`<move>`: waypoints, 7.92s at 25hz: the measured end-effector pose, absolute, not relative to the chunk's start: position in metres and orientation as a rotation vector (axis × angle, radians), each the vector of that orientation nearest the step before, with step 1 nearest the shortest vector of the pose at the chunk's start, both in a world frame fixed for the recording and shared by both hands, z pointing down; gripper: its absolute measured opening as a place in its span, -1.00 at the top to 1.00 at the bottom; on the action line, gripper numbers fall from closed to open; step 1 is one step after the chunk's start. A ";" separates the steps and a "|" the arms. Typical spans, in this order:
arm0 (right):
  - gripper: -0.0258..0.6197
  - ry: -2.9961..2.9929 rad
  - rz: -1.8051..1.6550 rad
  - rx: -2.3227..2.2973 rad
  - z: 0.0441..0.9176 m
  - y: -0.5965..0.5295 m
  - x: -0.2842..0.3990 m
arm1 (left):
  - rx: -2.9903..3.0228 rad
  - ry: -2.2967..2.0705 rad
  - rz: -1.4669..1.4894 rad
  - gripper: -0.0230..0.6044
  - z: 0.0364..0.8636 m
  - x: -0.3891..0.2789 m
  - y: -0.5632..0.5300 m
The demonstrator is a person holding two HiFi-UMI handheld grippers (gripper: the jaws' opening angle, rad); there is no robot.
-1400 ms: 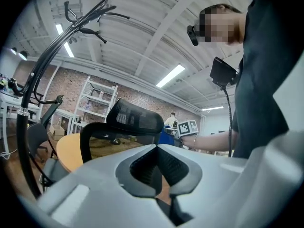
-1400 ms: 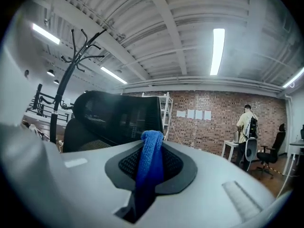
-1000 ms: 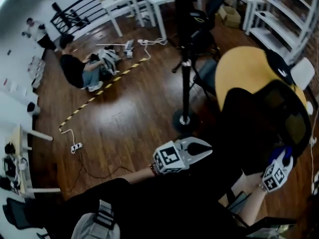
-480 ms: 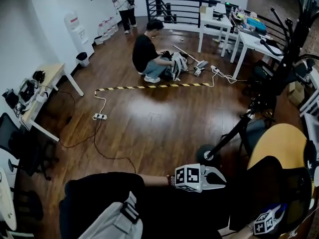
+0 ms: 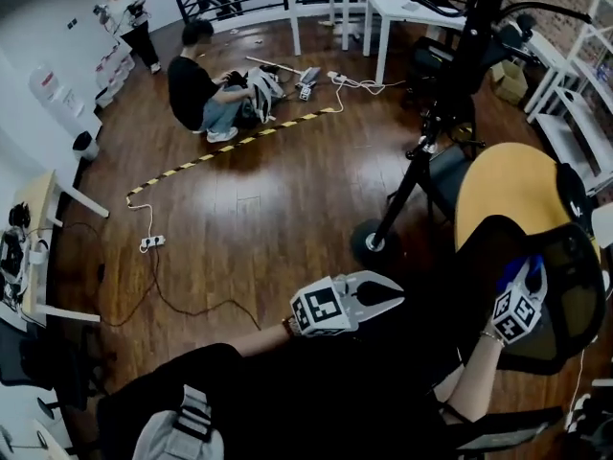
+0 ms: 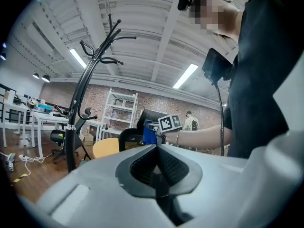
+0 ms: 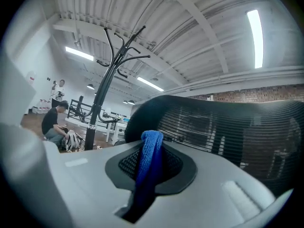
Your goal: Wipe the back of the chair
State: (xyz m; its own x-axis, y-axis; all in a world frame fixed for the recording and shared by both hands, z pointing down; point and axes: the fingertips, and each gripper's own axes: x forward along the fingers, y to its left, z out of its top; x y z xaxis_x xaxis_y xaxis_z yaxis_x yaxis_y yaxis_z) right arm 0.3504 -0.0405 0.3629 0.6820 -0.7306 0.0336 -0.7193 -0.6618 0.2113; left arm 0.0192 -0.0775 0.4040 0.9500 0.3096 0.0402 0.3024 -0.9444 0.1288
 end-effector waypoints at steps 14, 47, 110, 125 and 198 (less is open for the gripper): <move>0.81 -1.285 -0.080 2.681 0.349 -0.048 0.337 | 2.955 0.615 0.096 0.91 0.401 0.038 -0.066; 0.81 -0.329 0.226 2.855 0.464 0.333 0.423 | 2.760 1.106 0.156 0.91 0.431 0.136 0.041; 0.81 -1.184 0.095 2.713 0.458 -0.146 0.342 | 2.915 0.556 0.064 0.91 0.420 0.046 -0.137; 0.81 -0.745 0.161 2.865 0.467 0.145 0.375 | 2.775 1.005 0.143 0.91 0.439 0.099 0.018; 0.81 -0.914 0.014 2.729 0.498 -0.068 0.363 | 2.678 0.879 0.304 0.91 0.472 0.068 -0.109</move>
State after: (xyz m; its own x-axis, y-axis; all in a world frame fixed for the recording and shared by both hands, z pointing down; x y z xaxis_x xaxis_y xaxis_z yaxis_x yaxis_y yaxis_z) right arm 0.3630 -0.0684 0.4983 0.8017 -0.5907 0.0918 -0.5932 -0.7671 0.2442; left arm 0.0676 -0.1086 0.4720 0.7897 0.6046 0.1042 0.5399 -0.7655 0.3499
